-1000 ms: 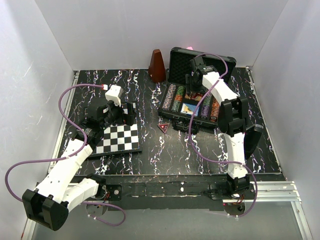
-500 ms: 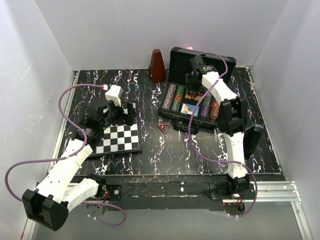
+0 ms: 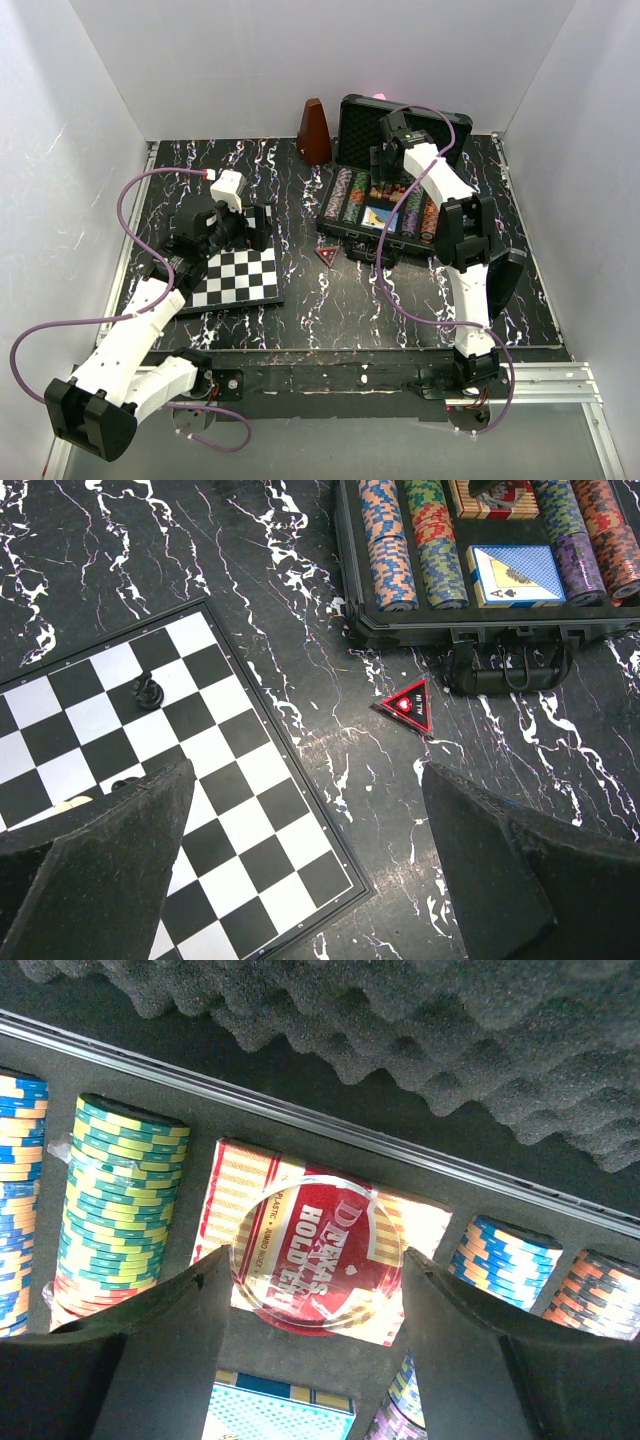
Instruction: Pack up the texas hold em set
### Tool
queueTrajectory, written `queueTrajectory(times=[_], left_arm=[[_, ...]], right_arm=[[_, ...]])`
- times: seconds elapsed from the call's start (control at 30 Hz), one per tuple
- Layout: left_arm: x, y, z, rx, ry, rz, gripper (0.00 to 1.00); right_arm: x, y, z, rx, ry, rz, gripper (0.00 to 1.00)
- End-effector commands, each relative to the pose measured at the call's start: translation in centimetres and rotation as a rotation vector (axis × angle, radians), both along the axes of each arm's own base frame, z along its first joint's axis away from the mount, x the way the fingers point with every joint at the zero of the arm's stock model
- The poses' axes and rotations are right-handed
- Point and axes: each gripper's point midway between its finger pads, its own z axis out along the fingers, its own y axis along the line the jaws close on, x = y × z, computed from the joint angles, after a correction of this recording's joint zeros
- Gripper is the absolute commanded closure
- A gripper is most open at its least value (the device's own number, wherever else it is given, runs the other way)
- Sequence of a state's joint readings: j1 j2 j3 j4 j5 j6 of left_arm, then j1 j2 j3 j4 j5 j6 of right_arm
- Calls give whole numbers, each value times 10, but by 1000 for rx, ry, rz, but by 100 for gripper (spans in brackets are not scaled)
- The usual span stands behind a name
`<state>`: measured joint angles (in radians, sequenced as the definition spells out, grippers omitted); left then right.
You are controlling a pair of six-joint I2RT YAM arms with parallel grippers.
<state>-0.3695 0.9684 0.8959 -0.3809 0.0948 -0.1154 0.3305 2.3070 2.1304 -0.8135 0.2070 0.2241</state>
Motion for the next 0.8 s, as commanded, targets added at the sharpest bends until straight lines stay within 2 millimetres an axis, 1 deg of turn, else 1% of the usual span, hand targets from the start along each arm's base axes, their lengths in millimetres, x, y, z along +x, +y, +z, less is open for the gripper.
queueTrajectory(times=[0.0,0.03,0.07,0.2,0.33,0.4,0.43,0.5,0.6,0.73,0.77], left_arm=[[-1,-2,9,-16,-29,-12,2],[-1,-2,9,-17,-29,-13,2],[-1,-2,8,-14,-28,-13,2],[-1,-2,9,-16,-28,-13,2],[0,-3,8,-16,-28,-13,2],[0,-2,7,-14,-25,-12,2],[0,-3,7,-15,-23,-13,2],[0,-3,7,-16,-24,-16,2],[-1,-3,9,-20,-29,-17,2],[-1,-3,11,-25,-37,-17,2],[-2,-3,11,-28,-37,-13,2]], right_arm=[[4,-2,29,0,-60,7,23],[3,-3,32,-1,-64,8,18],[3,-2,36,3,-70,8,17],[1,-2,49,11,-88,10,14],[-6,0,58,25,-94,23,13],[-11,4,72,43,-133,35,12],[-14,6,74,46,-143,46,12],[-21,12,87,59,-183,69,12],[-34,22,99,79,-211,93,12],[-56,35,119,90,-263,118,16],[-64,38,119,92,-261,120,16]])
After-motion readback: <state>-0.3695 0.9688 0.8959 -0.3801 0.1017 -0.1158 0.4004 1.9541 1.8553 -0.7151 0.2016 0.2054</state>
